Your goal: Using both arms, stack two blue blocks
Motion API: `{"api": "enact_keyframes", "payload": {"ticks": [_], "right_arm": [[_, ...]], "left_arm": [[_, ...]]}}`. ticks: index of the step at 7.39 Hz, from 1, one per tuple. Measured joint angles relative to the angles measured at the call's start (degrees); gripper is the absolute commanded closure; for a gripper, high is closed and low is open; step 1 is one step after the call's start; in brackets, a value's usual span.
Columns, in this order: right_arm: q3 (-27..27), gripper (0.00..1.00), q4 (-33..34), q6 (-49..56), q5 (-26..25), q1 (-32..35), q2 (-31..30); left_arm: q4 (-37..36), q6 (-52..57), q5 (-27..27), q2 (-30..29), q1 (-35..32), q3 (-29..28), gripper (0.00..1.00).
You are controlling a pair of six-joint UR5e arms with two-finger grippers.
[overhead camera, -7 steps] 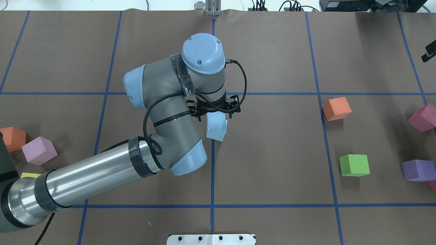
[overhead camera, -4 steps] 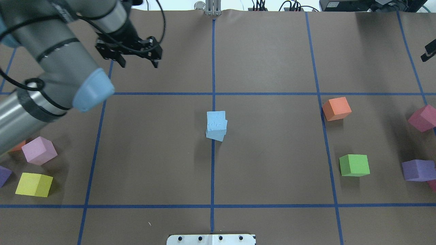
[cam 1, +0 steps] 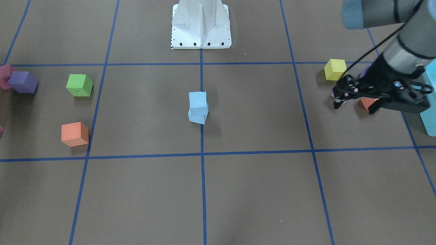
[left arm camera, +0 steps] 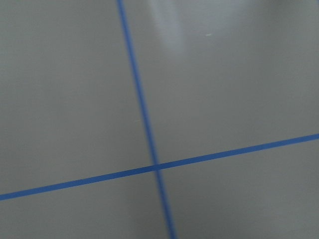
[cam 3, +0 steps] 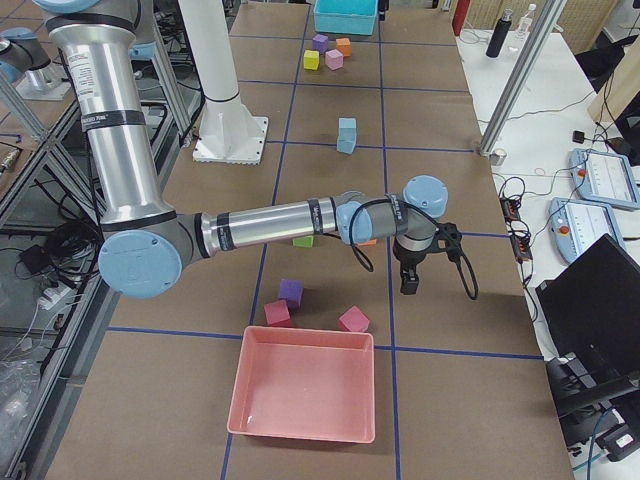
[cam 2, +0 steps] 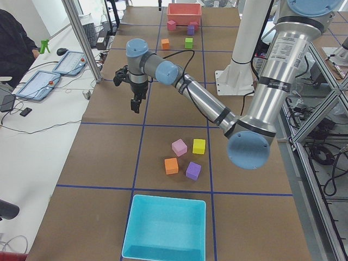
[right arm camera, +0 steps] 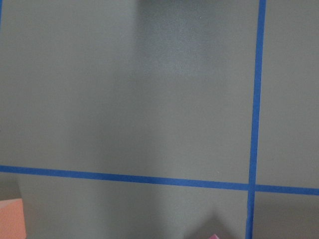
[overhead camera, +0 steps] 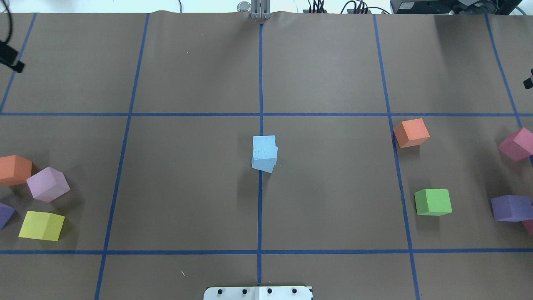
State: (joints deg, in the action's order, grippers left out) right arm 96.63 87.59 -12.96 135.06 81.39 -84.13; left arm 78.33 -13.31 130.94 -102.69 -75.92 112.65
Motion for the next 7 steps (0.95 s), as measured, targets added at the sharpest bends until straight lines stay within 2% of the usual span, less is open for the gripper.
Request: {"api": "enact_keyframes", "payload": {"ticks": [2,4,7], "right_arm": [[6.18,0.00,0.16,-0.38,1.25,0.04,-5.19],[9.83,0.00,0.22,-0.77,1.90,0.08,-8.31],[10.65,0.00,0.05,-1.61,1.47,-0.04,-8.39]], "left_arm": [[4.44,9.31,1.54,11.18,-8.25,1.56,0.02],[16.12,11.14,2.35,22.23,-11.50,1.07,0.02],[25.66,11.35,2.78,29.12,-12.61,-2.04,0.02]]}}
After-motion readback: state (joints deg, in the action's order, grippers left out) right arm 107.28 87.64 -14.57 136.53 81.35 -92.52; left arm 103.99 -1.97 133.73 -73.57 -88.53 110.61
